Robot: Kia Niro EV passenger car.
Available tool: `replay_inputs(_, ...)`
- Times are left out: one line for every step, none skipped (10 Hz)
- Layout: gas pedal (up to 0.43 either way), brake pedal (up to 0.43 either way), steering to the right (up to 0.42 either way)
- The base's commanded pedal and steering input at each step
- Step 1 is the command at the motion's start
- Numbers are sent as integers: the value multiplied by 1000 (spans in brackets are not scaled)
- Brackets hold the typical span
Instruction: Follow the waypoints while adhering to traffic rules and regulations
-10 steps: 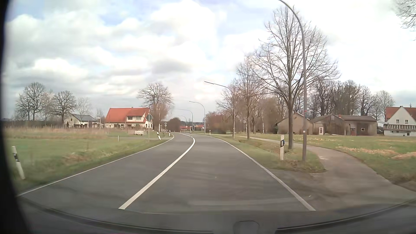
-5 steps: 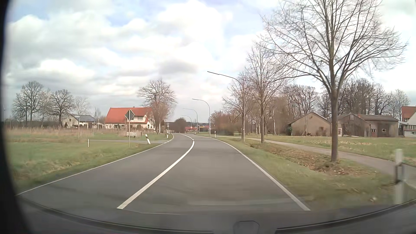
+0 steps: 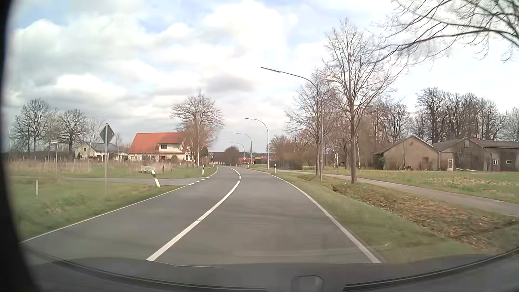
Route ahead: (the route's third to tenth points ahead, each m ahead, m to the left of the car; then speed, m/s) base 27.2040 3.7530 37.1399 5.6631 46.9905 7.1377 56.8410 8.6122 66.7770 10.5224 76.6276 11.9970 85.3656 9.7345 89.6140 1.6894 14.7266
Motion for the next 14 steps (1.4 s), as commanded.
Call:
replay_inputs(47, 0, -17)
replay_inputs(28, 0, -18)
replay_inputs(28, 0, -17)
replay_inputs(28, 0, -18)
replay_inputs(28, 0, -17)
replay_inputs(28, 0, -17)
replay_inputs(28, 0, -17)
replay_inputs(67, 0, -16)
replay_inputs(98, 0, -16)
replay_inputs(118, 0, -16)
replay_inputs(150, 0, -16)
replay_inputs(157, 0, -16)
replay_inputs(157, 0, -16)
replay_inputs(150, 0, -16)
